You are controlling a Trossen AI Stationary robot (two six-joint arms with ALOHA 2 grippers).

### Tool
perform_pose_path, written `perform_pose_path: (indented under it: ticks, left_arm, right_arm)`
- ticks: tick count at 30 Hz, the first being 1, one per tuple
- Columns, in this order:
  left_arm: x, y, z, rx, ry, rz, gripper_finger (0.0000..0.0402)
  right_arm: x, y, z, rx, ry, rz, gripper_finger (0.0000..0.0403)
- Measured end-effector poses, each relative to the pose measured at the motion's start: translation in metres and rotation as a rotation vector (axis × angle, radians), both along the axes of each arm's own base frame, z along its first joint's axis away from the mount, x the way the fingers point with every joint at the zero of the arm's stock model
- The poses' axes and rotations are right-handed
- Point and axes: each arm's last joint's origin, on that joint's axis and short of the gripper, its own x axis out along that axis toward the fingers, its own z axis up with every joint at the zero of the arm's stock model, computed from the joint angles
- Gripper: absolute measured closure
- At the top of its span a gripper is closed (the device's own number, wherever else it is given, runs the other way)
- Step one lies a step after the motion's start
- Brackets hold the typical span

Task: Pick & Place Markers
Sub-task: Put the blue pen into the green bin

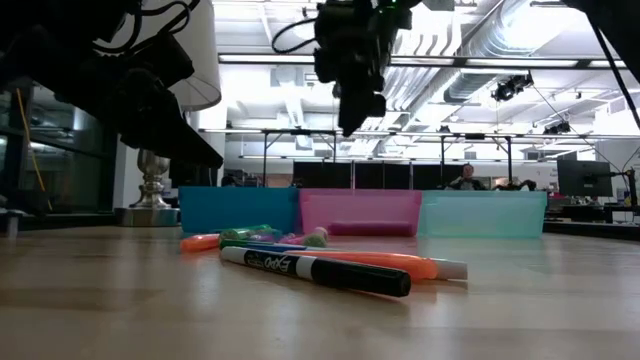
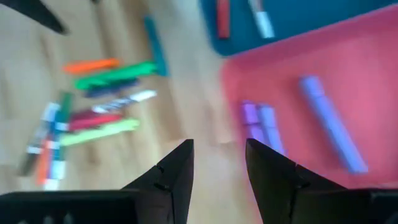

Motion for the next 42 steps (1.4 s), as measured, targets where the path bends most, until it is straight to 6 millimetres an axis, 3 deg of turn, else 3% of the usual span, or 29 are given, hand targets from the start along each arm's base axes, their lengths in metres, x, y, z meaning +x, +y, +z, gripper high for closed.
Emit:
perform_pose_path:
  ticks: [7,12,19,26,34,42]
  left_arm:
    - [0.000,0.000,0.000,-0.007,-0.001,0.003,0.0181]
    - [-0.001,-0.001,-0.002,-0.032,0.013,-0.012,0.0181]
    - [-0.004,0.001,-0.007,-0.013,0.071,0.021,0.0181]
    - [-0.013,0.006,-0.012,0.034,0.139,0.135,0.0181]
    - [-0.022,0.011,-0.012,0.060,0.181,0.217,0.0181]
    - [-0.026,0.012,-0.016,0.046,0.238,0.208,0.0181]
  right_arm:
    - [0.009,0.037,0.000,0.040,-0.037,0.215,0.0269]
    - [0.015,0.072,0.000,-0.092,-0.048,0.429,0.0269]
    - [0.037,0.102,-0.006,-0.324,-0.117,0.459,0.0269]
    - [0.060,0.101,-0.032,-0.254,-0.179,0.451,0.0269]
    - [0.087,0.091,-0.063,-0.299,-0.286,0.497,0.0269]
    - [0.104,0.090,-0.115,-0.300,-0.250,0.534,0.0270]
